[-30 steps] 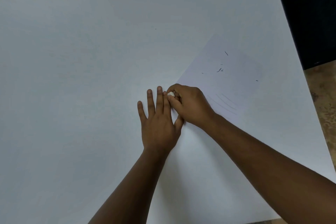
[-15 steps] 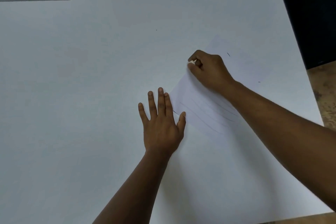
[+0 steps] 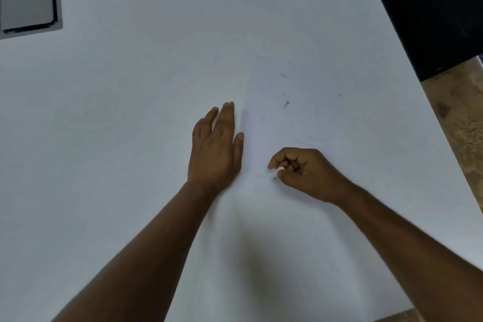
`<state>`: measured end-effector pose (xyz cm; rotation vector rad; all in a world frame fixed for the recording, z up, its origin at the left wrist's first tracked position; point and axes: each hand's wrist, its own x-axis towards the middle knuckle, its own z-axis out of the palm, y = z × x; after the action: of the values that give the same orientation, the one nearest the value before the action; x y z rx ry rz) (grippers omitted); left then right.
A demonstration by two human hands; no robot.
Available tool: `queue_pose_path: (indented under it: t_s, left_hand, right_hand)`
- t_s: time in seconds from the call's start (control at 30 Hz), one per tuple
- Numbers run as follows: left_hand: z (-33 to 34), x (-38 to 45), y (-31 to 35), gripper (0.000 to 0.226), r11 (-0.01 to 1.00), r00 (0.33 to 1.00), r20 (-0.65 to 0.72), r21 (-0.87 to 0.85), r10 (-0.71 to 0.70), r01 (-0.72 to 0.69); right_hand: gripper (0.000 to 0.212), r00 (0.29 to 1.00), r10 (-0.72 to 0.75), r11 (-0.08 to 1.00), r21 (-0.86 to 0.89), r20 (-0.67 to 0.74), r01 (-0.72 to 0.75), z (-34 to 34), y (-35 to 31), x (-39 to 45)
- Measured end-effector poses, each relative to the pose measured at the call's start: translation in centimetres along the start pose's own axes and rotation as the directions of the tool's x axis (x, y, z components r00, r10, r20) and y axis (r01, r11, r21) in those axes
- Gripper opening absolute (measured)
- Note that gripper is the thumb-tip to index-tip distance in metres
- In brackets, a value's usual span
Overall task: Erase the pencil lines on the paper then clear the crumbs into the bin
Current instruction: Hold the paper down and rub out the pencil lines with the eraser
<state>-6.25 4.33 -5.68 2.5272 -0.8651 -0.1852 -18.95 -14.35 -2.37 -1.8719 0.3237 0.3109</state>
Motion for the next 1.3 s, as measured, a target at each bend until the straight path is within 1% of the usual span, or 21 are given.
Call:
queue_pose_path:
  t_s: [0.07,0.13,0.23,0.3,0.4,0.47,0.57,0.63,0.7,0.73,0.8,0.9,0.97,1.07,1.13,1.2,1.27,1.3]
  left_hand:
    - [0.7,0.3,-0.3,0.059,0.99,0.994,0.069,0.106,0.088,-0.095]
    - [1.0,0.3,-0.5,0.059,0.977,0.988,0.104,0.171,0.113,-0.129]
    - [1.1,0.3,-0.6,0.059,0.96,0.986,0.128,0.242,0.11,-0.139]
    - [1.1,0.3,-0.5,0.058,0.96,0.987,0.121,0.247,0.104,-0.131]
    - [0.9,0.4,-0.4,0.061,0.965,0.989,0.116,0.231,0.096,-0.121]
    - [0.8,0.4,-0.3,0.063,0.968,0.989,0.113,0.222,0.094,-0.117]
    - [0.8,0.5,-0.1,0.06,0.981,0.995,0.063,0.173,0.079,-0.089]
    - [1.0,1.1,0.8,0.055,0.992,1.0,-0.005,0.128,0.018,-0.017]
    - [1.4,2.1,2.4,0.052,0.99,0.993,-0.063,0.088,-0.1,0.106]
    - [1.7,2.6,3.2,0.052,0.983,0.984,-0.08,0.081,-0.16,0.166]
    - [2.5,2.8,4.5,0.052,0.964,0.967,-0.099,0.106,-0.234,0.244]
    - [3.7,2.6,4.9,0.057,0.94,0.958,-0.06,0.183,-0.28,0.286]
    - [3.9,2.7,4.8,0.061,0.932,0.955,-0.04,0.208,-0.294,0.296]
    - [4.0,2.7,4.8,0.063,0.933,0.959,-0.03,0.224,-0.283,0.282]
    - [4.0,2.6,4.5,0.064,0.928,0.956,-0.028,0.233,-0.291,0.289]
    - [3.7,2.2,4.1,0.064,0.927,0.958,-0.03,0.244,-0.287,0.285]
    - [3.4,2.1,3.8,0.063,0.929,0.96,-0.023,0.248,-0.279,0.276]
    - [3.9,2.4,4.5,0.062,0.926,0.957,-0.012,0.251,-0.289,0.283]
  right_hand:
    - [0.019,0.994,0.01,0.999,-0.053,0.106,-0.004,-2.0,0.3,0.4]
    - [0.022,0.986,0.015,0.993,-0.116,0.168,0.004,-3.7,0.4,1.2]
    - [0.02,0.99,0.02,0.987,-0.159,0.141,0.003,-5.5,0.3,2.2]
    - [0.016,0.997,0.013,0.987,-0.163,0.074,-0.001,-5.6,0.1,2.5]
    - [0.017,0.994,-0.036,0.989,-0.149,-0.104,0.02,-3.8,-0.1,2.3]
    - [0.021,0.976,-0.063,0.985,-0.173,-0.206,0.027,-2.1,-0.3,2.0]
    - [0.022,0.933,-0.049,0.984,-0.179,-0.355,-0.016,-0.3,-0.3,1.7]
    - [0.02,0.912,-0.024,0.991,-0.131,-0.41,-0.033,0.3,-0.4,1.5]
    - [0.019,0.901,-0.012,0.994,-0.104,-0.433,-0.037,0.5,-0.3,1.3]
    - [0.017,0.897,-0.033,0.992,-0.125,-0.441,-0.025,0.7,-0.3,1.3]
    - [0.013,0.892,-0.107,0.978,-0.209,-0.438,0.015,1.1,-0.2,1.3]
    - [0.014,0.885,-0.203,0.931,-0.363,-0.42,0.041,1.6,0.3,1.9]
    - [0.014,0.874,-0.241,0.898,-0.439,-0.423,0.035,1.7,0.3,2.5]
    - [0.018,0.88,-0.272,0.854,-0.519,-0.39,0.034,1.7,0.0,3.2]
    - [0.018,0.88,-0.306,0.831,-0.552,-0.363,0.062,1.6,-0.1,3.5]
    - [0.012,0.879,-0.368,0.774,-0.624,-0.304,0.108,1.8,-0.4,3.7]
    - [0.007,0.866,-0.455,0.669,-0.722,-0.208,0.178,1.9,-1.0,3.9]
    - [0.013,0.865,-0.473,0.636,-0.744,-0.168,0.203,0.6,-0.1,4.3]
